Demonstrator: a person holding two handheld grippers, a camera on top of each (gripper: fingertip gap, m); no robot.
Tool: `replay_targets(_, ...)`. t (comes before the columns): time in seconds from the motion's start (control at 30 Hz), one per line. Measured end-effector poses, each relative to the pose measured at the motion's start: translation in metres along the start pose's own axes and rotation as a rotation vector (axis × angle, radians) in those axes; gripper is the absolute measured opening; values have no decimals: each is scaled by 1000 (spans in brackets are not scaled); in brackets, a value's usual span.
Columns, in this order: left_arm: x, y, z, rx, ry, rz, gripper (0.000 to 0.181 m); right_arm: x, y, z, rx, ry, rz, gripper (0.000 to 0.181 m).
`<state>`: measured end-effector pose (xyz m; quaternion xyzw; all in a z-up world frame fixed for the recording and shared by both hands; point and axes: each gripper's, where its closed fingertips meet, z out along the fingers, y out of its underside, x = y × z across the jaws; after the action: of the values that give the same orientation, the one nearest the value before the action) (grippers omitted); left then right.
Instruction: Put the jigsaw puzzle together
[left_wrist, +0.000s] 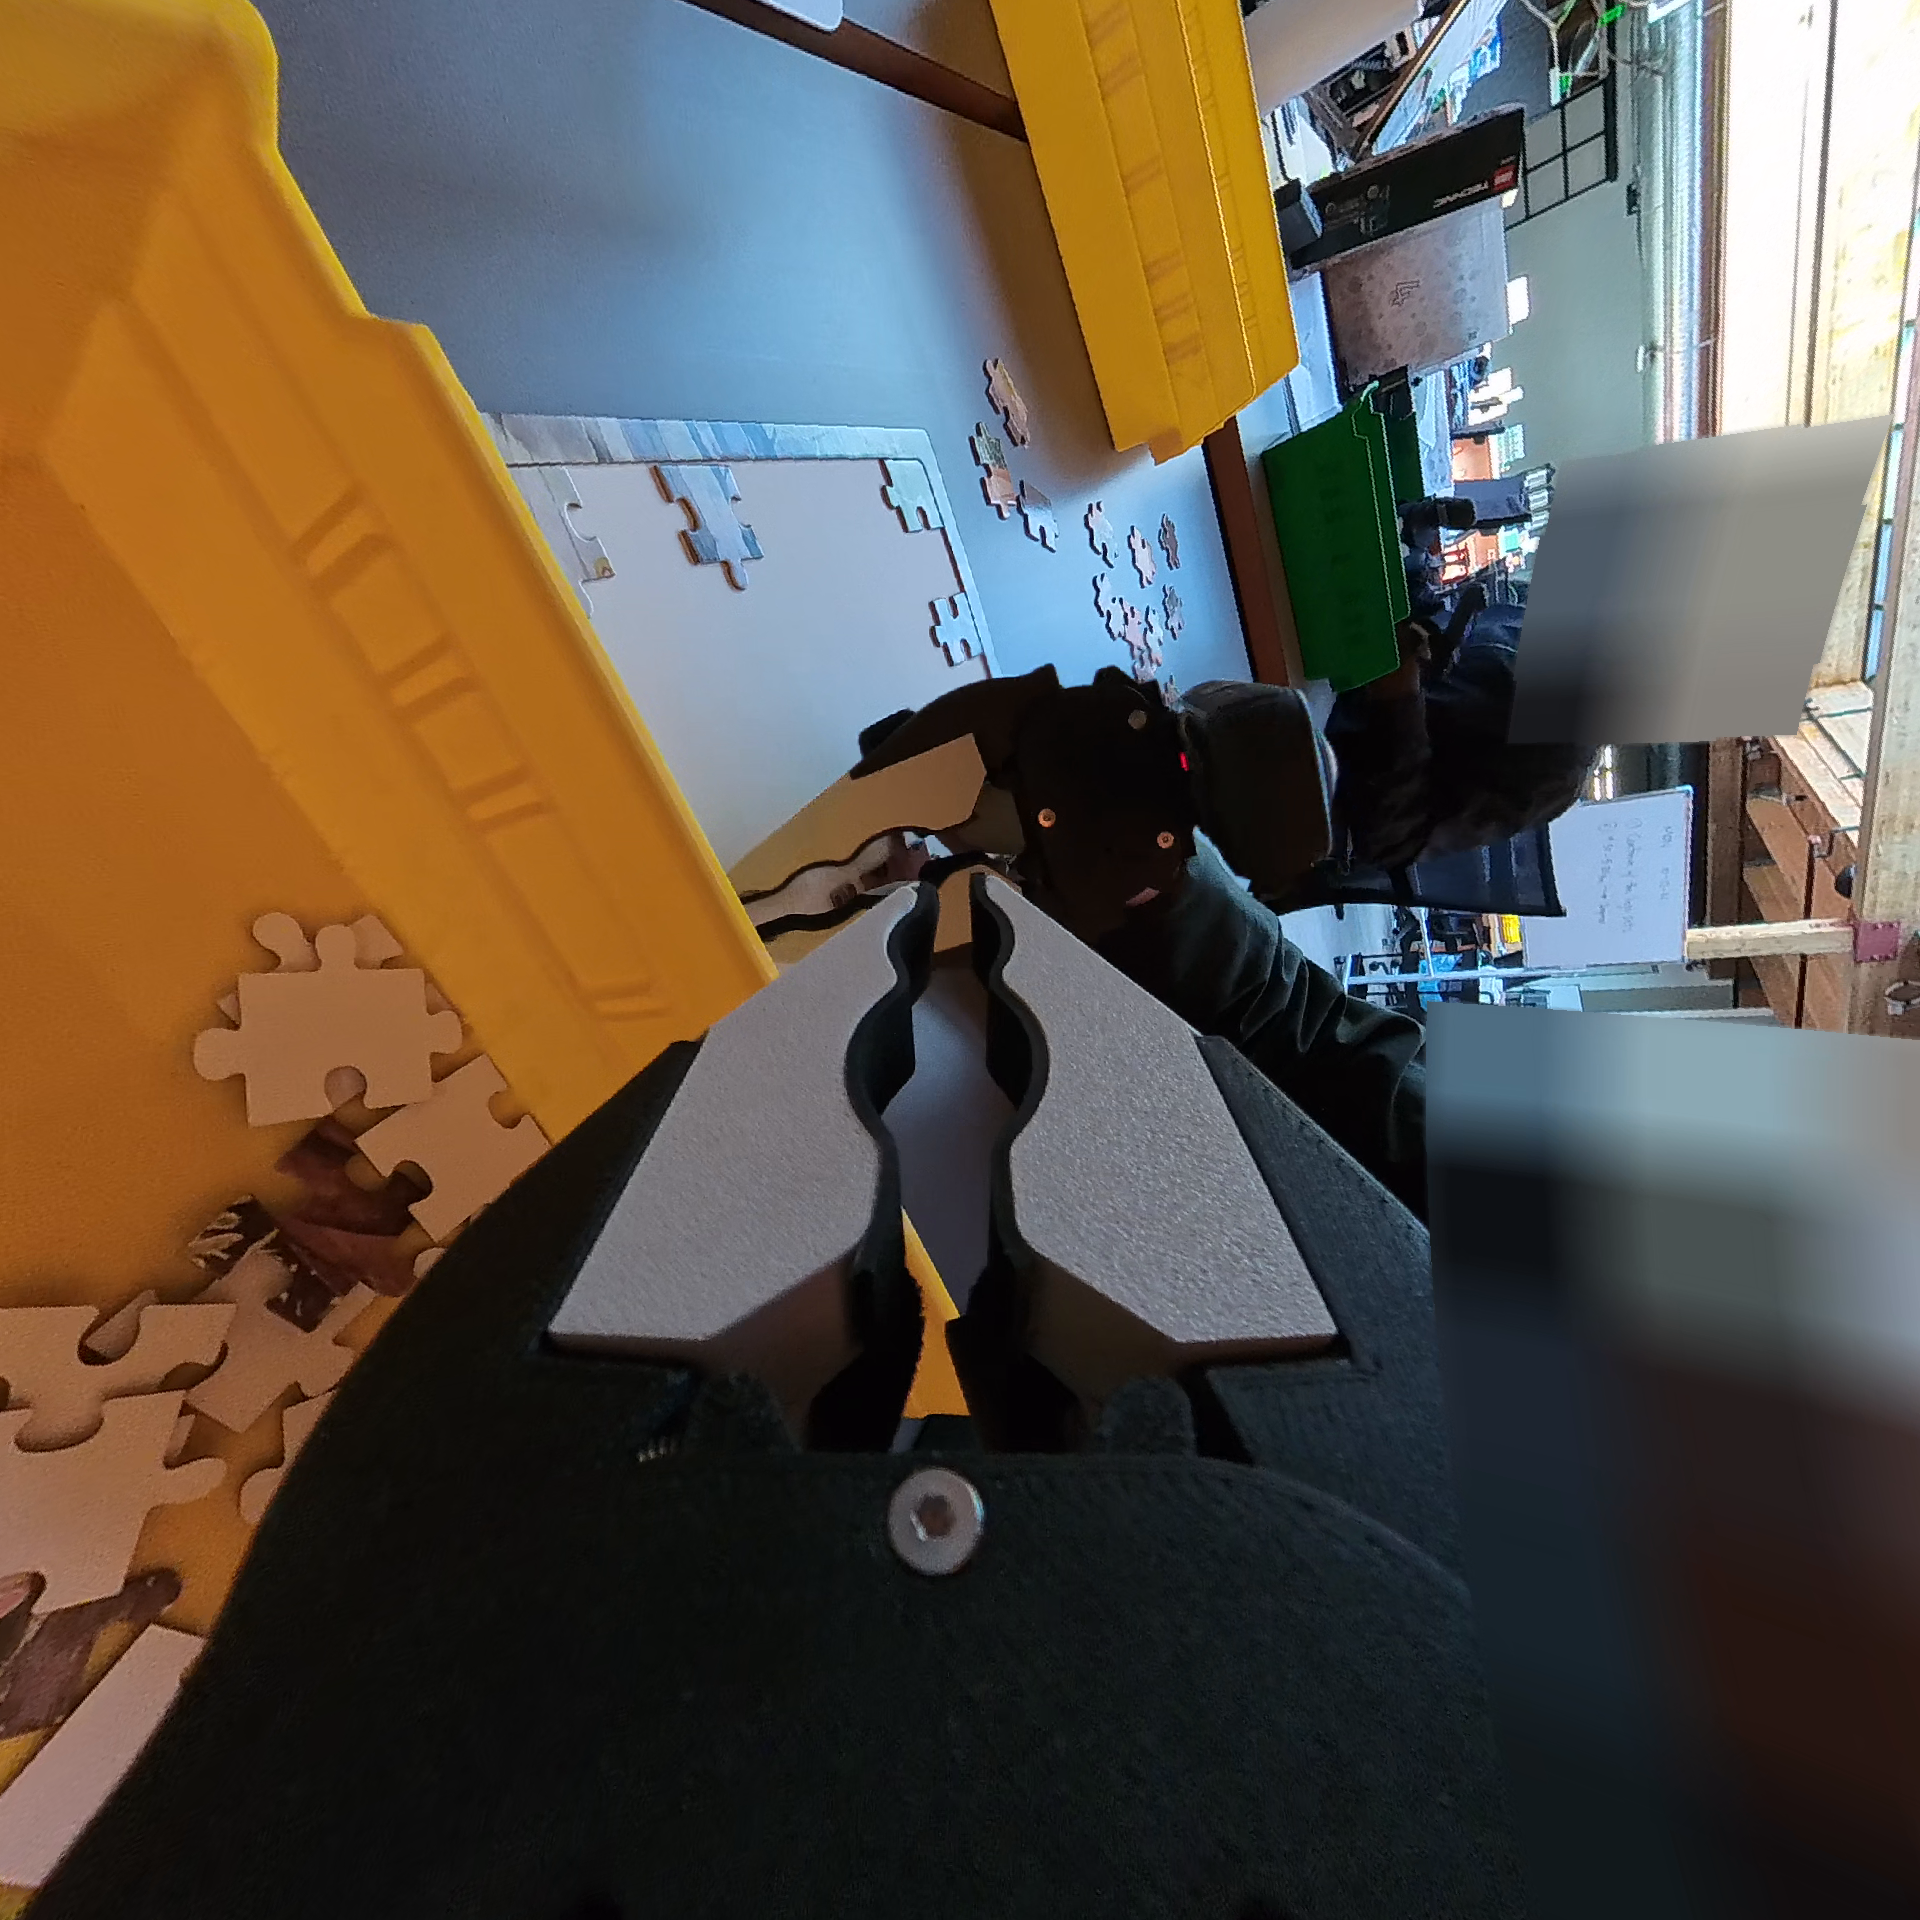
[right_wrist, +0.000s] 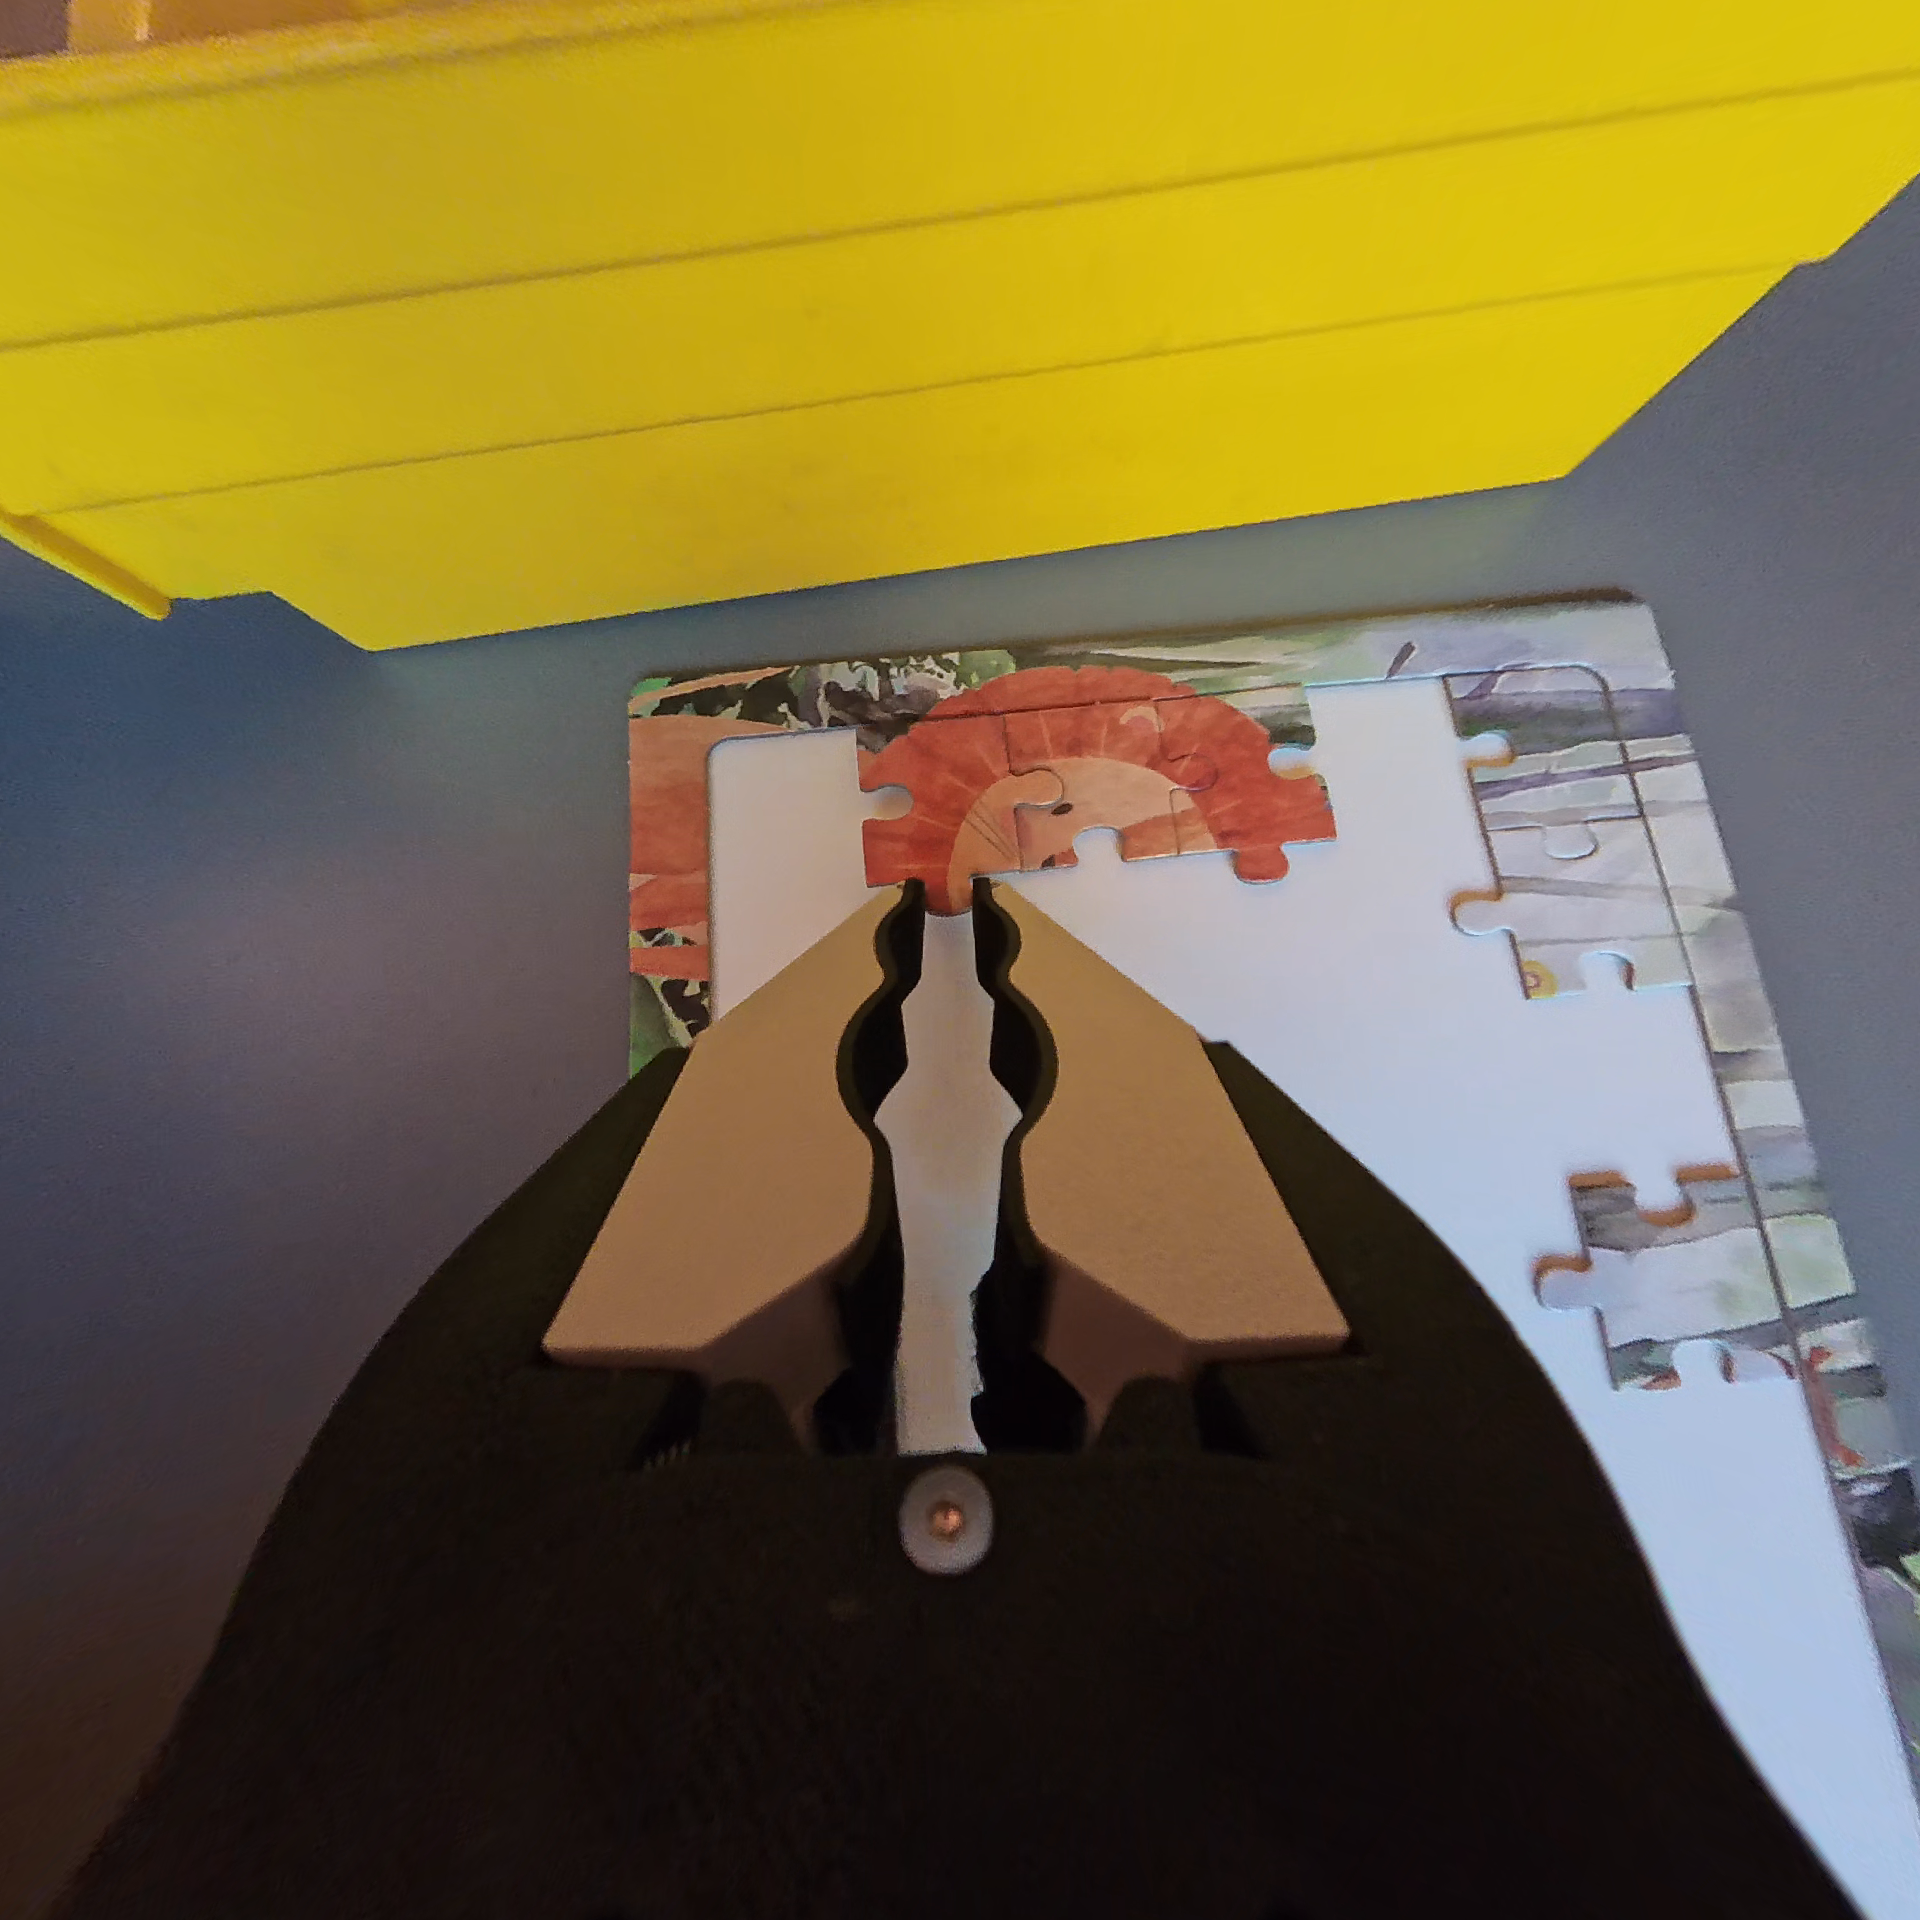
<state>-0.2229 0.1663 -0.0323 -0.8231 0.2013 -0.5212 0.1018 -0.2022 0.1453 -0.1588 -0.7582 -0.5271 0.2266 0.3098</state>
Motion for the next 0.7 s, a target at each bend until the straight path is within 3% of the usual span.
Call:
replay_targets(0.4,0,0,1,-4,0,-1,4,-1,-1,0,4,-9,4,12)
replay_targets(0.7,1,0,2,-7,-2,0,4,10,-24,2,82,51,28,15)
